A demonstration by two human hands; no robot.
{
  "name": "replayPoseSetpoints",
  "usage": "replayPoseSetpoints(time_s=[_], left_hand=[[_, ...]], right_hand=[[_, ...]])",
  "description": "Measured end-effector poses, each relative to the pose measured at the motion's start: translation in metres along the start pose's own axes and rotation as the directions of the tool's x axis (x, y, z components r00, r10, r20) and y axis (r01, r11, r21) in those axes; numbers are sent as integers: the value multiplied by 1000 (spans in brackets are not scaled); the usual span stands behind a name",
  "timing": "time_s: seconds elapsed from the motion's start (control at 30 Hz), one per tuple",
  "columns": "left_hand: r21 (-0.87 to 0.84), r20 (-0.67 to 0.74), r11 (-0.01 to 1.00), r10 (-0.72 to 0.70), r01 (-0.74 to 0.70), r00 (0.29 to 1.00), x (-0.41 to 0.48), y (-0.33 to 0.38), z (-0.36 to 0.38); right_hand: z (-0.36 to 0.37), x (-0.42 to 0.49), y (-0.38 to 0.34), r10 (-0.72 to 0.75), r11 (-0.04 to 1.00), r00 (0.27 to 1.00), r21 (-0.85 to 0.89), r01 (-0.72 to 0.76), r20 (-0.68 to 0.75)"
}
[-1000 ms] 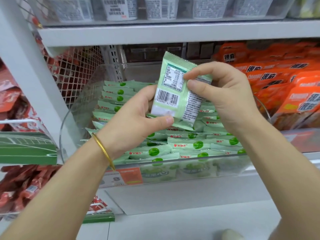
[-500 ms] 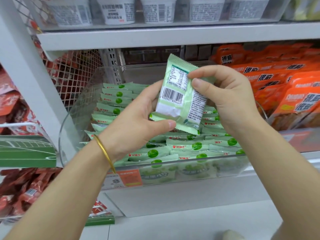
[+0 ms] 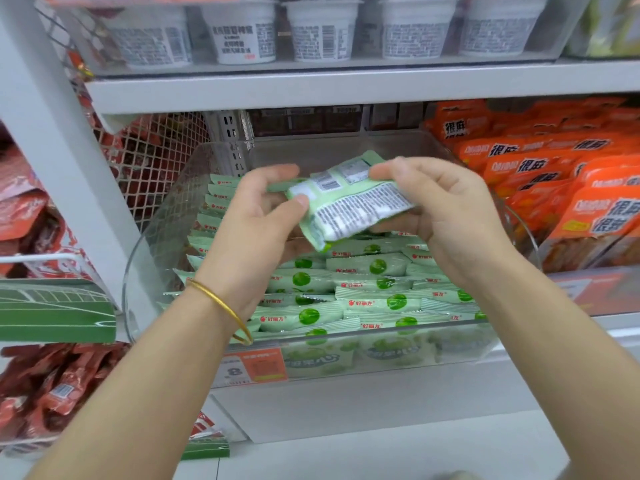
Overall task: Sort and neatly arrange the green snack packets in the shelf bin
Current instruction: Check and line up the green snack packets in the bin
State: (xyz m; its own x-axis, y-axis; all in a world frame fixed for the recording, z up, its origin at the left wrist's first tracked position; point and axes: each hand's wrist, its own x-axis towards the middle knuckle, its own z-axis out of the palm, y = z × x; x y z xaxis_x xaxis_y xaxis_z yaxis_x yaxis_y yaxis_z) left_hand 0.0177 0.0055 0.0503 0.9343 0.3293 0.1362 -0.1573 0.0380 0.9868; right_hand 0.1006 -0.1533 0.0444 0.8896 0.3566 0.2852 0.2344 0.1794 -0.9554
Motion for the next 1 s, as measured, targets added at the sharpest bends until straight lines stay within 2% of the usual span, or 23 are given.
replayPoseSetpoints(time_s=[0.07,0.13,0.17,0.23,0.3,0.33,0.43,0.5,0.57,0.6,0.63,0.7,0.73,0.77,0.83,0.9,1.0], left_hand=[[11,-92,1000,-26,27,995,4,-3,-2],[33,-110,997,-63,67,992,6,-3,-1],[38,-101,996,-81,85,992,5,-3,-1],[23,-58,995,-97,99,994,5,-3,1],[10,-15,994,-104,105,994,4,0,3],[-2,-7,994,-106,106,994,4,2,5],[-73,-23,990,-120,118,993,9,6,8],[-86,-66,990,-116,110,991,13,5,10],[100,-156,994,-37,53,987,19,0,10],[262,-190,965,37,14,981,22,-3,8],[447,-185,894,125,-30,975,24,-6,6],[758,-30,645,190,-102,981,28,-14,2],[841,60,527,141,-126,988,30,-20,1],[893,124,427,69,-142,990,31,-25,1],[942,181,290,-25,-166,983,31,-32,1],[956,190,236,-49,-173,981,30,-31,2],[957,202,224,-59,-184,978,28,-27,1]], right_hand=[[0,-2,-3,29,994,998,105,-36,64],[0,-3,-5,28,993,991,114,-43,130],[0,-3,-4,11,998,991,62,-19,135],[0,-3,-1,-90,981,990,-162,107,105],[1,-2,0,-203,903,975,-369,222,91],[0,-1,-1,-233,872,967,-420,253,99],[-3,2,-4,-306,808,939,-478,344,158],[-3,3,-2,-331,805,935,-479,349,124],[-4,4,0,-311,821,950,-497,280,23],[-4,4,1,-296,817,955,-521,245,-14],[-6,5,2,-284,806,958,-550,220,-33],[-9,5,4,-275,763,960,-618,190,-44],[-9,5,4,-279,732,959,-656,184,-43],[-10,6,5,-285,693,958,-697,184,-31],[-10,7,6,-281,600,960,-778,188,15],[-10,7,6,-268,521,961,-828,207,72],[-9,10,5,-262,398,946,-873,284,189]])
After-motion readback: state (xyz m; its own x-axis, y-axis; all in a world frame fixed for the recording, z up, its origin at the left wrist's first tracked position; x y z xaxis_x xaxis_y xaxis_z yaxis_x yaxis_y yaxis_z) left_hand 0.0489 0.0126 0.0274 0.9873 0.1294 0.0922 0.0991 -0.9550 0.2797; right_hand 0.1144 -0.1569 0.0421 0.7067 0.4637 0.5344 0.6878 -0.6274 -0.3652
